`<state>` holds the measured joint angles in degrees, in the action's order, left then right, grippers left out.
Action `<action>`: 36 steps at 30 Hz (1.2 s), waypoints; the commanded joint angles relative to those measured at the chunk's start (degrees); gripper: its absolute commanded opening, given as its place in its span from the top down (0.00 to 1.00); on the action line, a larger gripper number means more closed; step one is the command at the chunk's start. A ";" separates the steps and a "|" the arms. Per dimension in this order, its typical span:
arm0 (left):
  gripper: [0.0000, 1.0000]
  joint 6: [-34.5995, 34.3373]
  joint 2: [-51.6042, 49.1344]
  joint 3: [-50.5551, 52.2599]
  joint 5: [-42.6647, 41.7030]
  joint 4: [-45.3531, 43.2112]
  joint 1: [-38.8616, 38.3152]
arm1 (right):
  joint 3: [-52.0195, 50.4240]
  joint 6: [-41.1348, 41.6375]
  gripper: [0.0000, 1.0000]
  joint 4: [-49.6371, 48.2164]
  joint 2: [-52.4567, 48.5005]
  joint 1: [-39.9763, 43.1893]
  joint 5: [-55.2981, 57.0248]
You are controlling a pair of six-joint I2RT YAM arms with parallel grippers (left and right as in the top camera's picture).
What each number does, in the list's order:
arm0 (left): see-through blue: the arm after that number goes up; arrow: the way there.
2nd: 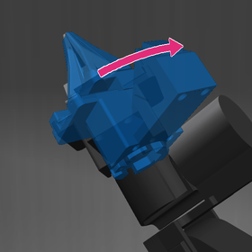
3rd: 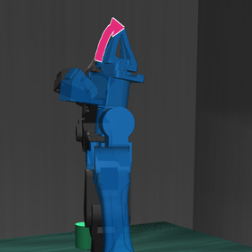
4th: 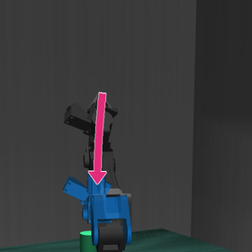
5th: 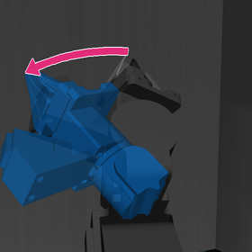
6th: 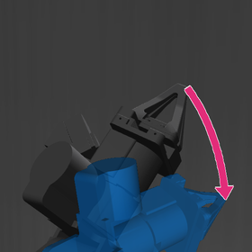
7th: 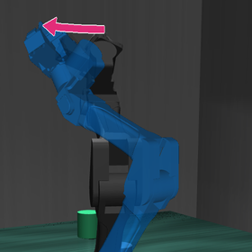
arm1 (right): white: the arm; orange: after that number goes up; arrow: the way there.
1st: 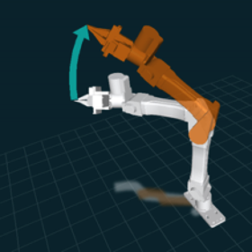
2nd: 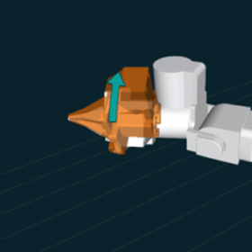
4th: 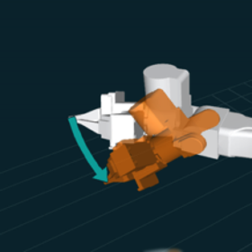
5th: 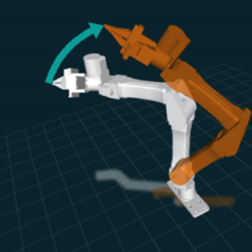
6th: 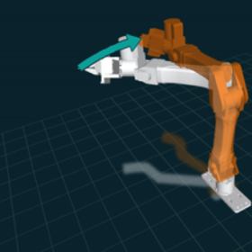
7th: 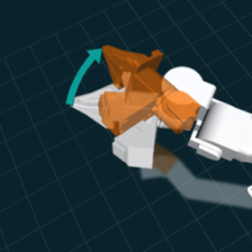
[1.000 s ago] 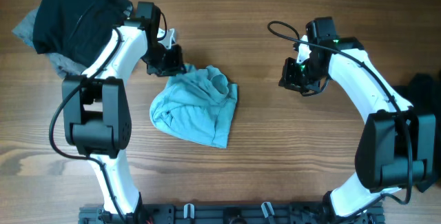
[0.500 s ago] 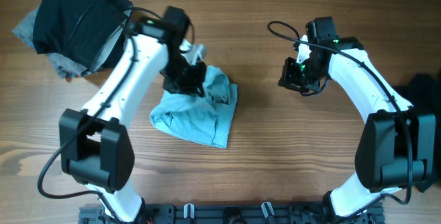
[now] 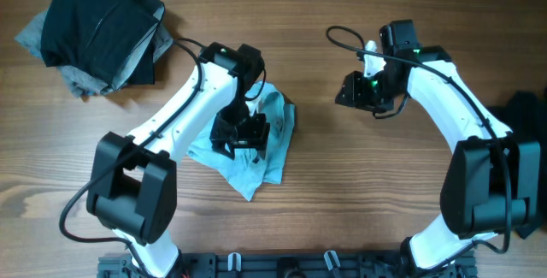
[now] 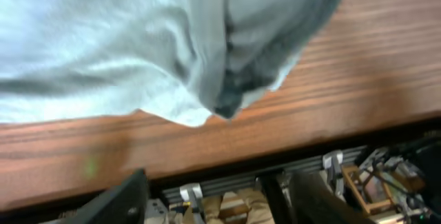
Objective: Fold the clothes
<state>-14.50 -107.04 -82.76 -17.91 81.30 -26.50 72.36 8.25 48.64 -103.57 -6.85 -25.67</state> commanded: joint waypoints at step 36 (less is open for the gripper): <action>0.28 0.81 0.07 -0.70 3.80 -19.91 29.73 | -0.04 17.07 0.69 -19.87 -0.63 -14.25 4.63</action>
<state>-14.81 -107.04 -82.98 -13.37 61.91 3.38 72.34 32.80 26.59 -107.18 -23.73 -20.14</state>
